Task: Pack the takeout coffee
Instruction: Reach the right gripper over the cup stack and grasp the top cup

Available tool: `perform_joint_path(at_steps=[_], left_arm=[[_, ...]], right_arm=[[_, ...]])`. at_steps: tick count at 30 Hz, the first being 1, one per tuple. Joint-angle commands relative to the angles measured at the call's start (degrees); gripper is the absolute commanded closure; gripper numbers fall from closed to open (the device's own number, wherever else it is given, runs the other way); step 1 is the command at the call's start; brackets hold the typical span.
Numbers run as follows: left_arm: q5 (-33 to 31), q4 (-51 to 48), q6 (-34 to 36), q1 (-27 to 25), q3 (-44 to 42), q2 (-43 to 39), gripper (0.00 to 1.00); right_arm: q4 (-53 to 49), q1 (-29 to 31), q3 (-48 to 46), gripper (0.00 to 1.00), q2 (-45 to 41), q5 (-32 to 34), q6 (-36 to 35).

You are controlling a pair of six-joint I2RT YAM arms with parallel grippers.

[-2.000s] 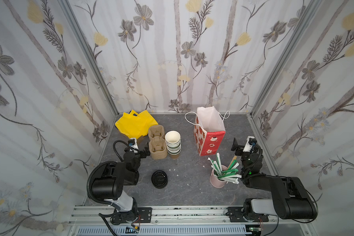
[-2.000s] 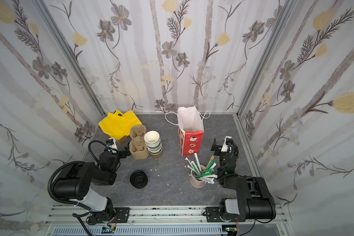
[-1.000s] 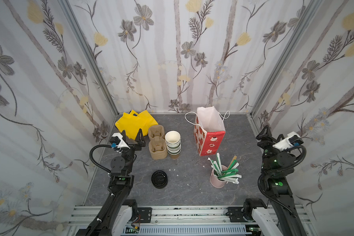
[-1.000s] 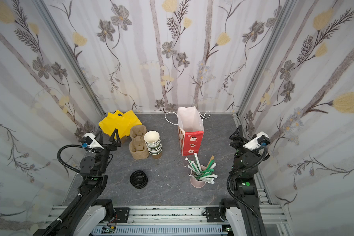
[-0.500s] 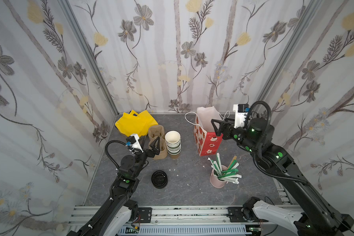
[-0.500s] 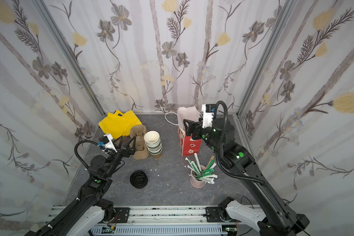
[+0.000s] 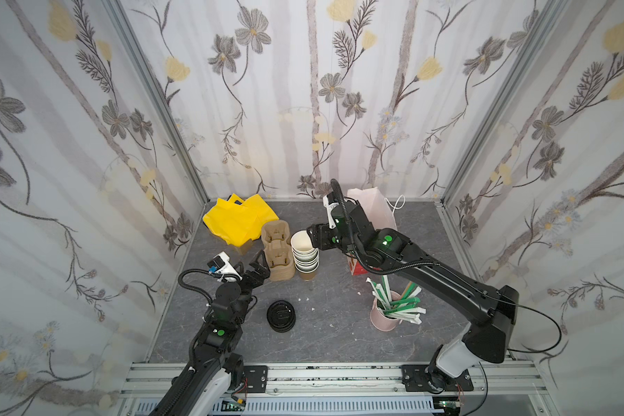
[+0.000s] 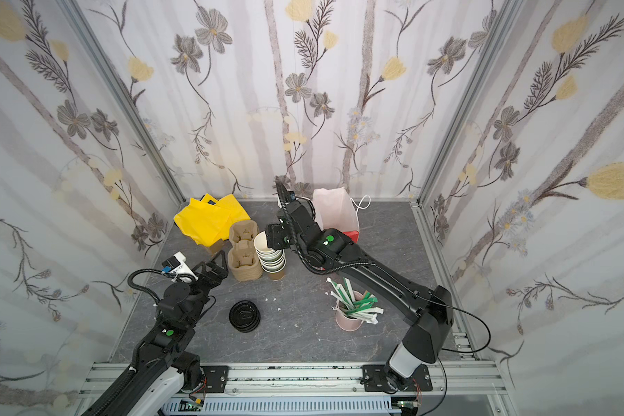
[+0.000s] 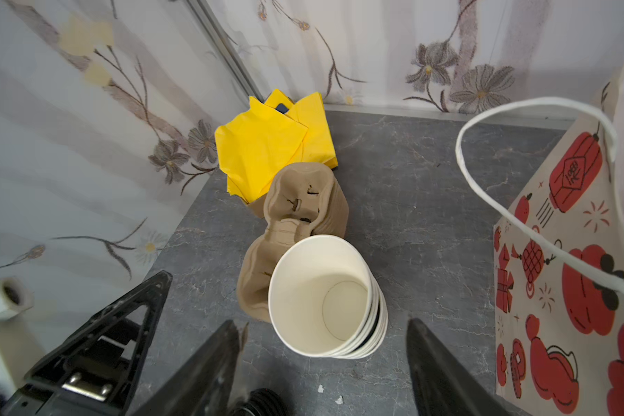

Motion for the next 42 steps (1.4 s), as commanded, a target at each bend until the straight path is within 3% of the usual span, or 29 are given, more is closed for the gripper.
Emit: perform_joint_path(at_steps=[1,17,25,33,42], left_arm=[[-2.1,-1.1,-2.5,0.1,0.0,-0.1,0.00],[-2.5,-2.3,-2.7,0.1,0.6,-0.5,0.00],[-3.6,-2.3,-3.5,0.1,0.2,-1.0,0.00],[-4.0,-2.3,-4.1,0.1,0.0,-1.7,0.00],[-1.7,-2.3,-3.5,0.0,0.1,-1.6,0.00]], right_arm=[[-4.0,0.9,2.4,0.38,3.8,8.2,7.3],[-8.3,1.4,9.7,0.78,15.3,13.5,13.4],[-8.5,1.6,9.8,0.80,15.6,13.3,14.4],[-8.9,1.9,9.9,0.93,14.5,14.2,14.2],[-8.4,2.2,9.4,0.95,11.0,14.5,14.8]])
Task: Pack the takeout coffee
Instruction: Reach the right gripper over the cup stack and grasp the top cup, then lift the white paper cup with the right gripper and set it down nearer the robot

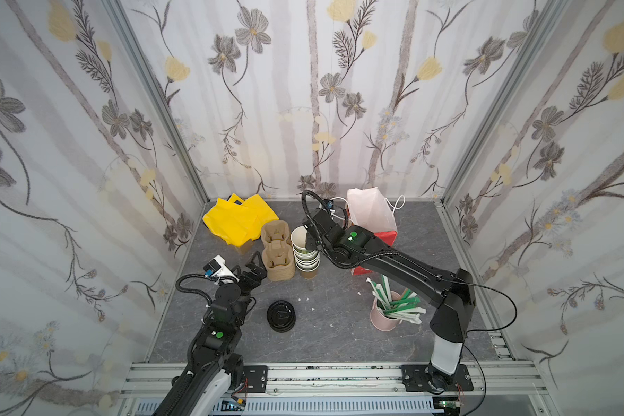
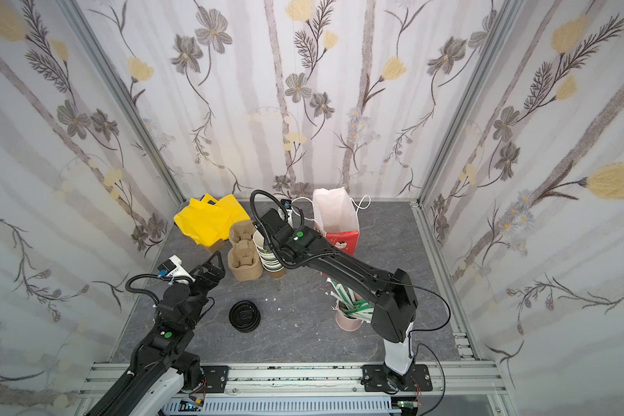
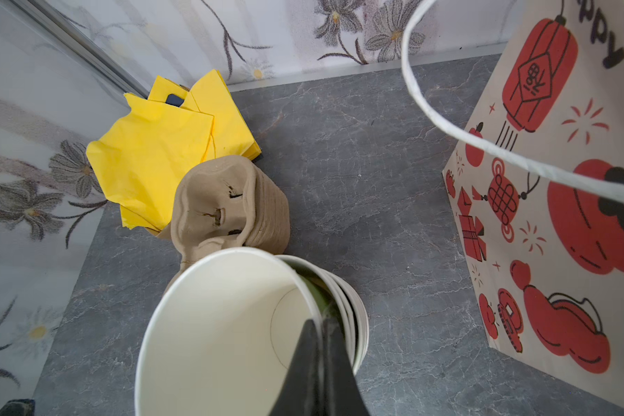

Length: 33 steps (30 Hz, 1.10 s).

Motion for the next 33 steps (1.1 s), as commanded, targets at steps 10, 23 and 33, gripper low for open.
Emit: perform_joint_path(at_steps=[10,23,33], left_arm=[[2.3,0.9,-1.0,0.0,-0.3,1.0,0.00],[2.9,0.2,-2.6,0.0,0.3,1.8,0.00],[2.0,-3.2,-4.1,0.1,0.1,1.6,0.00]], right_arm=[[6.6,0.2,-4.8,0.95,-7.7,1.7,-0.1],[12.5,1.6,-7.3,0.96,-15.5,4.1,-7.9],[23.5,5.9,-25.9,1.00,-31.4,-5.9,-24.2]])
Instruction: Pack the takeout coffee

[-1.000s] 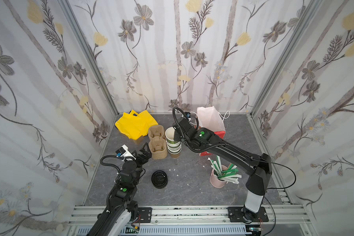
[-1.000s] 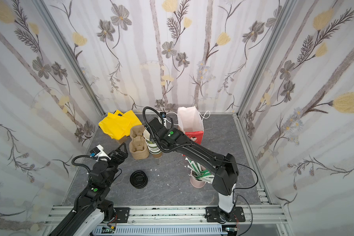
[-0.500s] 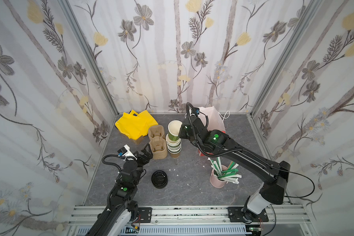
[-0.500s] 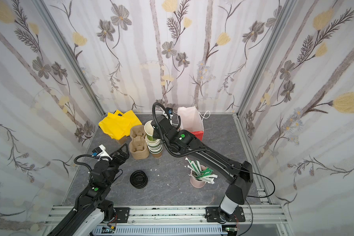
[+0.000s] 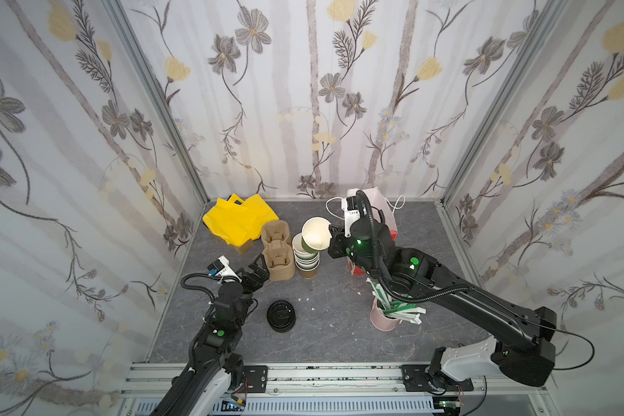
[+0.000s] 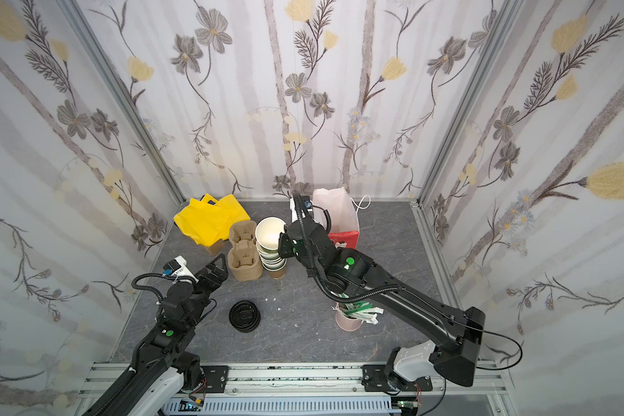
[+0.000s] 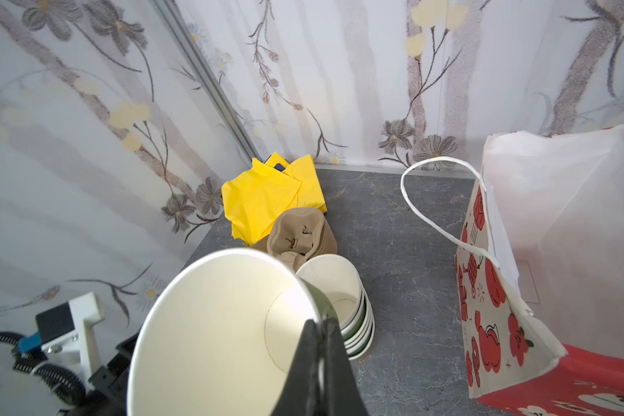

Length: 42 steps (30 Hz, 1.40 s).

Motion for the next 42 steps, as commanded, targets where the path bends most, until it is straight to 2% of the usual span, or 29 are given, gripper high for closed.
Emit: perform_joint_path(at_steps=[1,6,16,32,39,42], left_arm=[[-0.7,-1.1,-1.5,0.0,0.2,0.1,0.00],[-0.1,-1.9,-1.8,0.0,0.3,-0.2,0.00],[1.0,-3.1,-2.5,0.1,0.4,-0.2,0.01],[3.2,-3.8,-2.2,0.1,2.7,3.4,0.00],[3.3,-4.0,-1.7,0.0,3.1,3.4,0.00],[3.3,-4.1,-1.6,0.0,3.3,3.5,0.00]], right_arm=[[6.6,1.6,-5.4,1.00,-3.6,-5.9,-7.3],[7.3,5.4,-13.7,1.00,-6.1,-8.8,-8.7],[16.1,7.9,-31.2,1.00,-7.2,-11.2,-2.8],[22.5,7.9,-37.8,1.00,-1.2,-8.9,-5.1],[22.5,7.8,-37.9,0.98,0.9,-8.9,-4.0],[22.3,7.8,-37.8,0.94,1.4,-8.8,-3.8]])
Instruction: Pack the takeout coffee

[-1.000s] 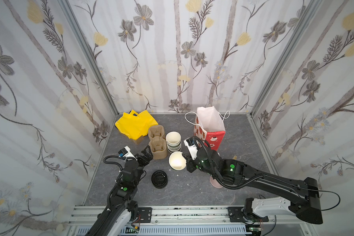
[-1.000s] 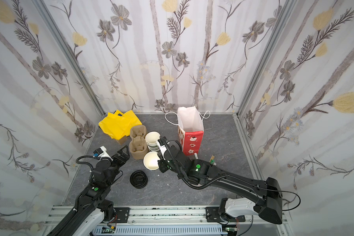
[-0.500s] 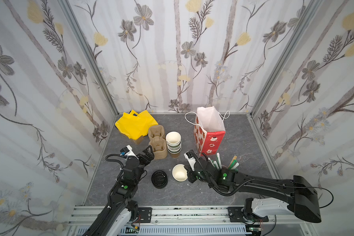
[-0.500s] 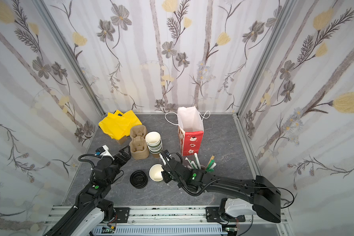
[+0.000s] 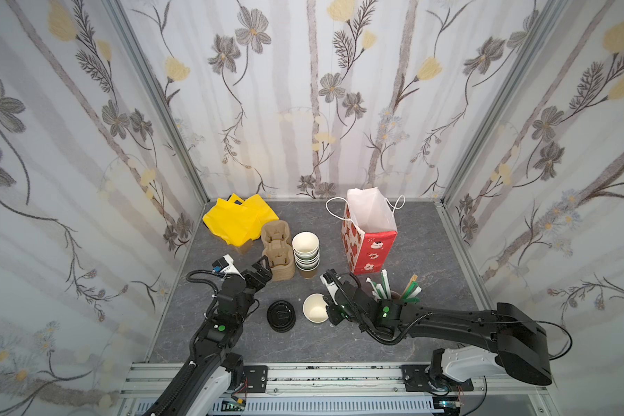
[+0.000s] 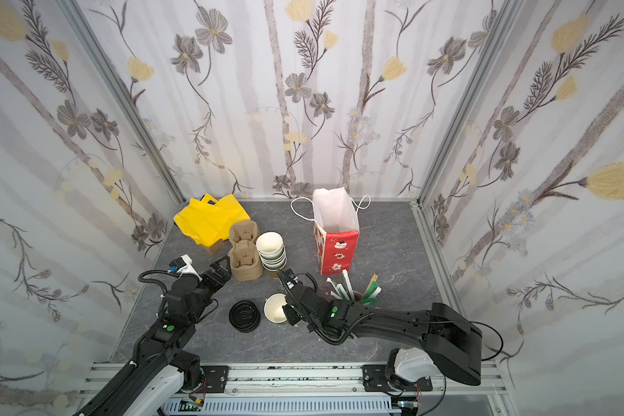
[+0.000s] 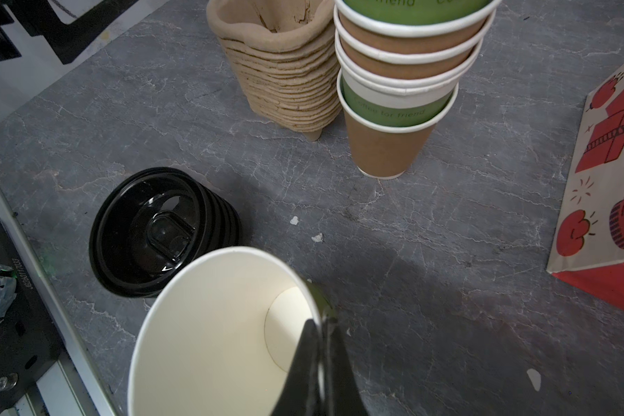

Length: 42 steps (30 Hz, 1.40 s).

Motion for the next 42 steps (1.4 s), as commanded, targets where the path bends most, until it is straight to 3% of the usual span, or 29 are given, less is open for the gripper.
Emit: perform_joint_path(at_steps=[1,9,14,22,26,30,36,42], left_arm=[[0.2,0.4,0.2,0.1,0.8,0.2,0.00],[1.0,-0.5,0.5,0.1,1.2,0.2,0.00],[2.8,-5.4,1.1,0.1,2.7,-0.9,0.00],[13.8,-25.1,-4.0,0.1,7.9,5.9,0.08],[16.7,-33.3,-6.2,0.0,9.0,6.2,0.06],[15.0,-43.8,-6.3,-0.1,11.9,3.6,0.07],[13.7,-51.8,-5.9,-1.0,16.4,7.4,0.14],[11.3,-56.1,-7.9,-7.6,18.6,10.4,0.21]], right_arm=[[2.6,-0.1,0.0,0.91,0.5,0.7,0.9],[-0.2,-0.3,1.8,0.58,-2.0,2.0,0.9],[-2.5,-0.2,5.0,0.48,-7.8,3.2,0.0],[4.5,-0.2,1.7,0.45,-17.6,5.2,-1.6],[5.8,-0.4,0.0,0.45,-18.9,7.4,-1.6],[5.9,-0.8,0.0,0.45,-18.6,8.5,-1.6],[7.7,-1.2,-3.0,0.44,-18.3,9.1,-0.1],[7.6,-2.1,-4.4,0.44,-20.1,10.2,0.1]])
